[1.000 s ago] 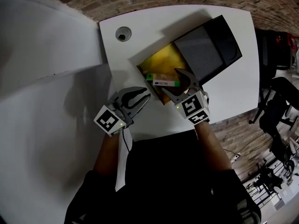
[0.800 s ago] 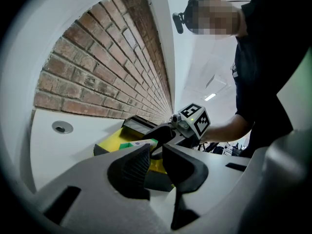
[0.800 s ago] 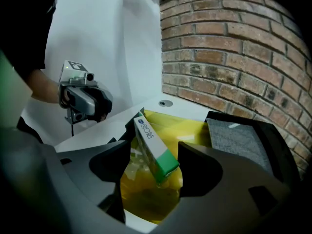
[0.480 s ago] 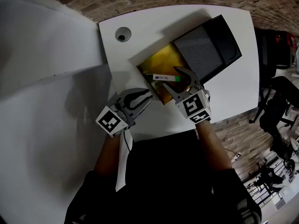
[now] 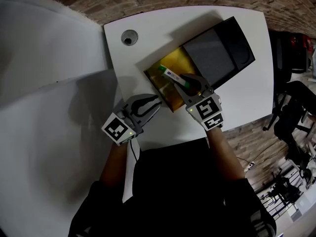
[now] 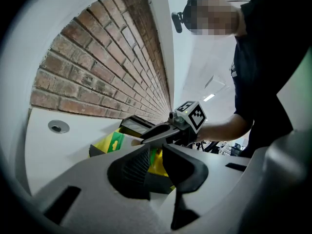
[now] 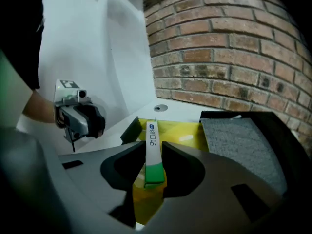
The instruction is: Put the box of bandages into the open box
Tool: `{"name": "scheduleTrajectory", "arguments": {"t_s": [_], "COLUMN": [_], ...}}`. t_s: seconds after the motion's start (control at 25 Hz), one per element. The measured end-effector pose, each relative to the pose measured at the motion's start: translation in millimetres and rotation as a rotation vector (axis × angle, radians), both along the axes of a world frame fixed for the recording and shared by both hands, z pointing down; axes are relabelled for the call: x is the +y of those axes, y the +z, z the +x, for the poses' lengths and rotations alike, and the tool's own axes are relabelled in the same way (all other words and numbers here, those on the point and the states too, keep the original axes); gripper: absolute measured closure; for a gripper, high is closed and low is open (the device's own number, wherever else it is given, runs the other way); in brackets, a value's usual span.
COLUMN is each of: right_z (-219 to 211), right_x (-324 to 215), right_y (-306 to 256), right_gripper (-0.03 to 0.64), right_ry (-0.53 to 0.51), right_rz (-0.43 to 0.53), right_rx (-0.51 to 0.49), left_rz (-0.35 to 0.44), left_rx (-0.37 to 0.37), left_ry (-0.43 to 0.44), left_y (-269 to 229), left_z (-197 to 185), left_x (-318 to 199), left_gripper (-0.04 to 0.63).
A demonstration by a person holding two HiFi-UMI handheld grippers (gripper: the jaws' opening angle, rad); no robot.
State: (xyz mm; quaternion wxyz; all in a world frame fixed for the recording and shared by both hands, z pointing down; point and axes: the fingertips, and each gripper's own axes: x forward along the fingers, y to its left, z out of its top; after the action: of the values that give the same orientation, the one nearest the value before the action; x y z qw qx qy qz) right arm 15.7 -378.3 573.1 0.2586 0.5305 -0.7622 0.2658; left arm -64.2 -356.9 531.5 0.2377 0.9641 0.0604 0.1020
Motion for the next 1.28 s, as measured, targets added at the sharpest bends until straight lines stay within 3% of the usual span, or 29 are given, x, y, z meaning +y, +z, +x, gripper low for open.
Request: {"name": "scheduleTrajectory", "arguments": {"t_s": [0.08, 0.28, 0.44, 0.52, 0.64, 0.92, 1.28], "right_z": [1, 2, -4, -5, -8, -9, -2], "right_x": [0, 2, 5, 5, 6, 1, -1], "right_y": [0, 1, -1, -1, 1, 2, 5], "right_gripper": [0.512, 0.514, 0.516, 0.517, 0.517, 0.499, 0.483], "right_ry": [0.050, 0.104, 0.141, 0.149, 0.129, 0.038, 0.009], "right_rz": [-0.017, -0.059, -0.091, -0.094, -0.106, -0.078, -0.063], "right_rx": [-0.081, -0.148, -0.278, -0.295, -0.266, -0.048, 0.077], "left_rz": [-0.002, -0.003, 0.041, 0.016, 0.025, 0.002, 0.025], "left_rx": [0.001, 0.001, 0.027, 0.016, 0.026, 0.011, 0.028], "left_ry": [0.000, 0.000, 0.008, 0.002, 0.002, -0.001, 0.003], "left_y": [0, 1, 5, 3, 2, 0, 5], "left_z": [0, 0, -3, -2, -3, -2, -4], "left_x": [0, 0, -1, 0, -1, 0, 0], "left_gripper": [0.512, 0.512, 0.512, 0.512, 0.512, 0.512, 0.512]}}
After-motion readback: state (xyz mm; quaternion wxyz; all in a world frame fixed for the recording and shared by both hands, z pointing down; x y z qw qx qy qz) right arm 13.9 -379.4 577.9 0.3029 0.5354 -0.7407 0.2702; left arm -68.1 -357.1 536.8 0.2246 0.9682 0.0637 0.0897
